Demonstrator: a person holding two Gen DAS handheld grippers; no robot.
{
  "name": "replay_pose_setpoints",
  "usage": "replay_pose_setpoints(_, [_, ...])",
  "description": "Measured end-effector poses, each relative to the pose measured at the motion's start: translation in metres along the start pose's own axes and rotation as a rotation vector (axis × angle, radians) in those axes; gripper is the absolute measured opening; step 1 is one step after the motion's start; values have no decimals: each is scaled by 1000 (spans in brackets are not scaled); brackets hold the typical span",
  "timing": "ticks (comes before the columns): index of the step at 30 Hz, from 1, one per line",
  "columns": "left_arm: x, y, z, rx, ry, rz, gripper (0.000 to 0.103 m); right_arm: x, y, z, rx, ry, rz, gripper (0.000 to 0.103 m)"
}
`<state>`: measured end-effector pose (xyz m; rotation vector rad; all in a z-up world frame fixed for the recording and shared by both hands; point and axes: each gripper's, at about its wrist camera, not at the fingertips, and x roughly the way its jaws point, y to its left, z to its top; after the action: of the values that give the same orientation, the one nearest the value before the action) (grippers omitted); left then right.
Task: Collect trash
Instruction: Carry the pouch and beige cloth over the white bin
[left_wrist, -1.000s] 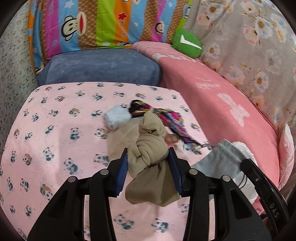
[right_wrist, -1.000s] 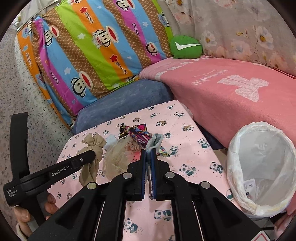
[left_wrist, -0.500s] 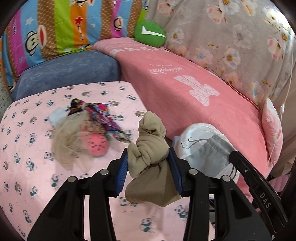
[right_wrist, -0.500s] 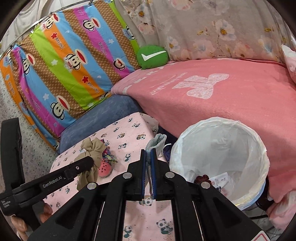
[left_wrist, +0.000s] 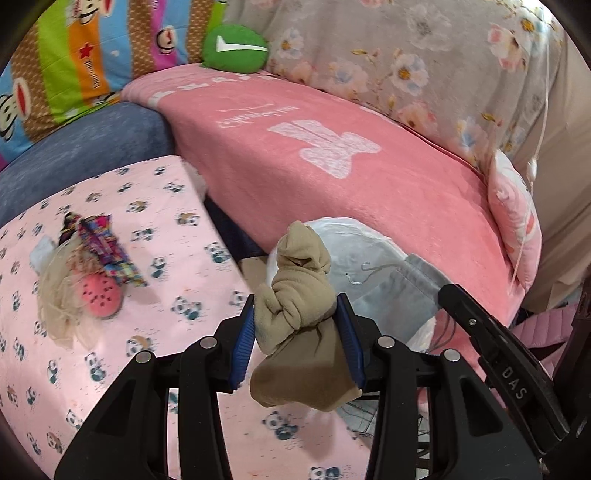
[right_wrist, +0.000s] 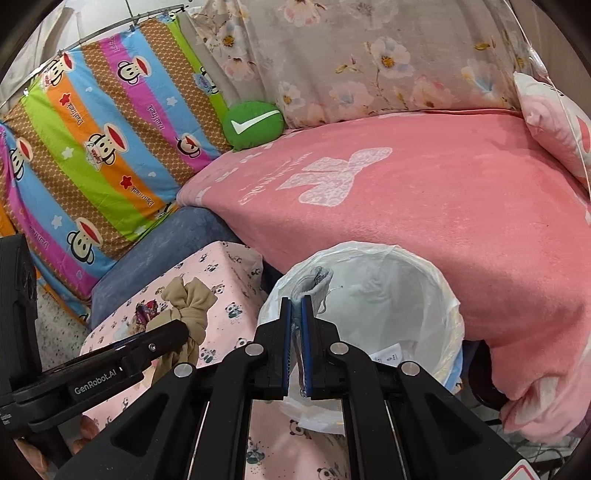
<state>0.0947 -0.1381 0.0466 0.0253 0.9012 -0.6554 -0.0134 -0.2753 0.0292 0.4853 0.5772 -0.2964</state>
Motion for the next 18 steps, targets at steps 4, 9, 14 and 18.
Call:
replay_pose_setpoints(4, [13, -18, 7, 42, 33, -35, 41, 0, -10, 9, 17, -1, -42, 5])
replay_pose_setpoints(9, [28, -28, 17, 73, 65, -58, 41, 3, -18, 21, 36, -5, -87, 5])
replay_pose_setpoints(14, [37, -36, 25, 107, 71, -72, 42, 6, -22, 29, 55, -10, -111, 5])
replay_pose_setpoints(18, [37, -38, 31, 111, 54, -75, 57, 7, -22, 34, 63, -17, -129, 11])
